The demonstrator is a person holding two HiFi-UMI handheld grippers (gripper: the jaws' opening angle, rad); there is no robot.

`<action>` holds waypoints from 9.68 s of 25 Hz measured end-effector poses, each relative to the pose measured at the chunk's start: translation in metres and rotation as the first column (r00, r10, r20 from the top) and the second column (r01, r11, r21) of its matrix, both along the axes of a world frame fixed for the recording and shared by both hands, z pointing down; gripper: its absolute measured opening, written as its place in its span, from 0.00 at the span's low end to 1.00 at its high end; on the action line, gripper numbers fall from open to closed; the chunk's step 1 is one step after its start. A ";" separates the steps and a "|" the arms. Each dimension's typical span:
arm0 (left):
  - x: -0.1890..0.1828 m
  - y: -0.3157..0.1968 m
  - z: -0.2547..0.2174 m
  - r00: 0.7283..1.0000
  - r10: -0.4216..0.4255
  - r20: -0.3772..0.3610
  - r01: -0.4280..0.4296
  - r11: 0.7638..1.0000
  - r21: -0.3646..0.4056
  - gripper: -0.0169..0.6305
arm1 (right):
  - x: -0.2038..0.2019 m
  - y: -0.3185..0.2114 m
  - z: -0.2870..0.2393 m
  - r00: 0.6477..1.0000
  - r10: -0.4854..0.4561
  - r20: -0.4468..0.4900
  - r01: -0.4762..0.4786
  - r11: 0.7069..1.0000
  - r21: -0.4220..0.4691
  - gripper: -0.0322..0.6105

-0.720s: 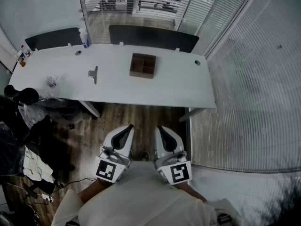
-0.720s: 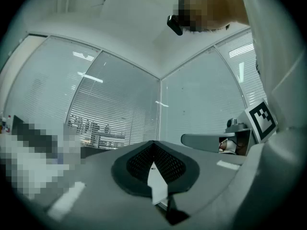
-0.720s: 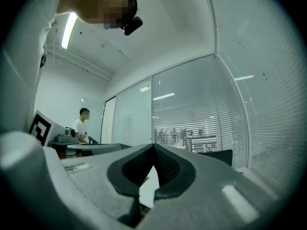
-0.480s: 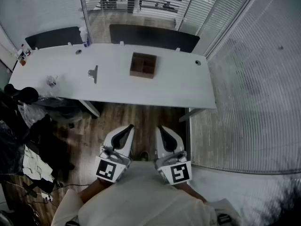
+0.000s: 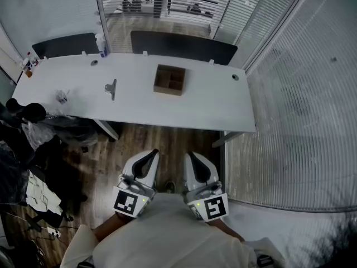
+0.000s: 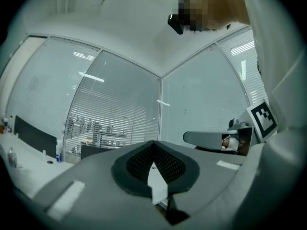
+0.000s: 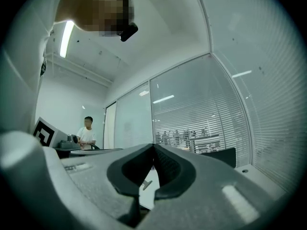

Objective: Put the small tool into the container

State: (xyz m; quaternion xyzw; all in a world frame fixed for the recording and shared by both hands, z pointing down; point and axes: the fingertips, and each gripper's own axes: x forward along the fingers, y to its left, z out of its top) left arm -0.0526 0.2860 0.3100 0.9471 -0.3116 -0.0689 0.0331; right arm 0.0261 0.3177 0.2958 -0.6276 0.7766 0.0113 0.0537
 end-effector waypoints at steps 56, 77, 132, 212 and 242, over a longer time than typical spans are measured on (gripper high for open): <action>-0.043 -0.237 0.013 0.971 -0.239 0.013 0.239 0.971 -0.018 0.03 | -0.038 -0.258 0.019 0.972 -0.234 -0.015 0.233 0.972 -0.018 0.05; -0.029 -0.324 0.020 0.985 -0.174 0.017 0.174 0.983 -0.056 0.03 | -0.026 -0.339 0.025 0.985 -0.171 0.002 0.171 0.984 -0.047 0.05; -0.195 -0.488 0.292 0.892 -0.178 0.415 0.358 0.839 -0.409 0.04 | -0.088 -0.379 0.111 0.909 -0.404 0.102 0.415 0.853 -0.318 0.05; -0.139 -0.561 0.330 0.929 0.168 0.329 0.091 0.759 -0.645 0.04 | -0.072 -0.366 0.082 0.930 -0.349 0.114 0.367 0.896 -0.249 0.05; 0.059 -0.546 0.243 0.677 0.445 0.586 -0.253 0.889 -0.382 0.04 | 0.032 -0.312 0.065 0.985 -0.123 0.124 0.142 0.976 -0.163 0.05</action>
